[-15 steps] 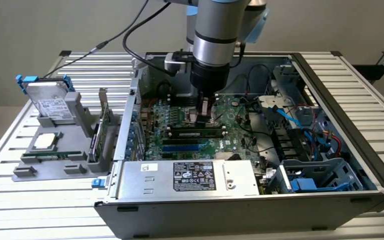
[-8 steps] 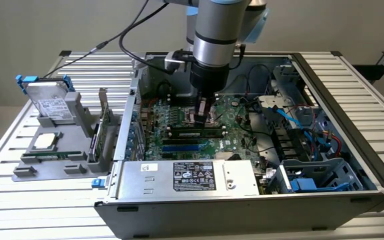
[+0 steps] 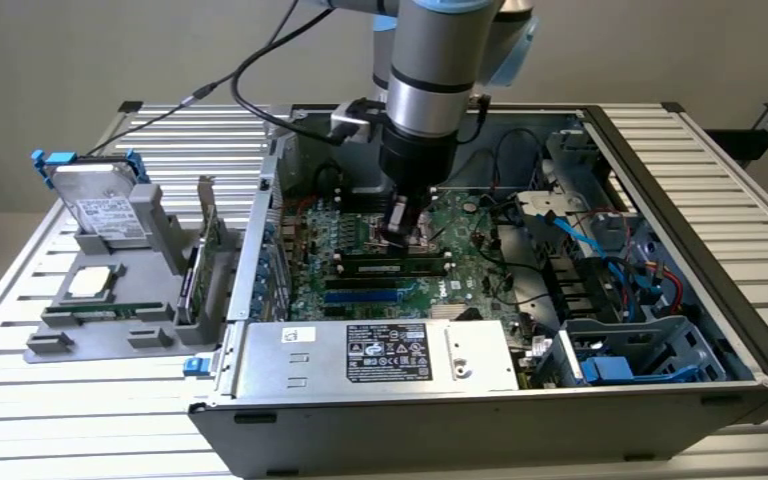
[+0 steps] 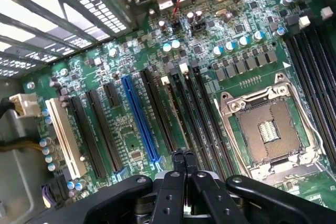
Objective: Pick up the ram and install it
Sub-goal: 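Press down the ram until it locks into place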
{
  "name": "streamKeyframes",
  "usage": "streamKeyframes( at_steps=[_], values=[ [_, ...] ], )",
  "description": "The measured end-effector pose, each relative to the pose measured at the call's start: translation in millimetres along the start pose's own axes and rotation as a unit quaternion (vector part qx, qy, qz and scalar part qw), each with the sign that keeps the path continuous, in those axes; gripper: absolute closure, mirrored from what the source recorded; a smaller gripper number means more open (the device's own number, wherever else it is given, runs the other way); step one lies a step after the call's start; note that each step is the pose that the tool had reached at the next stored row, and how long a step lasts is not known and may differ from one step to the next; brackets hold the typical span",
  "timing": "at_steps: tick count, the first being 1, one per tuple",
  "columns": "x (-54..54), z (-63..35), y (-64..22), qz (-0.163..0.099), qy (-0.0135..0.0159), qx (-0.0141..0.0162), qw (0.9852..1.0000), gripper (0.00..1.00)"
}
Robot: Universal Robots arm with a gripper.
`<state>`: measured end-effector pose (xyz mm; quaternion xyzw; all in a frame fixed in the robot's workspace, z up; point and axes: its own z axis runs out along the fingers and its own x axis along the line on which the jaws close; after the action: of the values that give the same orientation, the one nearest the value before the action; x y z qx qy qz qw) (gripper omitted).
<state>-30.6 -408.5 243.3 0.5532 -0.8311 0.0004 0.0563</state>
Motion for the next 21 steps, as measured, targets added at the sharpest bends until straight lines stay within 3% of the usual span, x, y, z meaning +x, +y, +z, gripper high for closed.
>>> streamKeyframes(
  at_steps=[4,9,14,21],
  values=[
    [-0.2,1.1,-0.1,0.032,-0.0021,-0.0029,0.9995,0.9],
    [-0.1,1.3,-0.1,0.069,-0.0052,-0.0044,0.9976,0.9],
    [-0.1,1.3,-0.1,0.1,-0.0096,-0.0025,0.9949,0.9],
    [-0.1,1.3,-0.1,0.144,-0.0164,0.0017,0.9895,0.9]
  ],
)
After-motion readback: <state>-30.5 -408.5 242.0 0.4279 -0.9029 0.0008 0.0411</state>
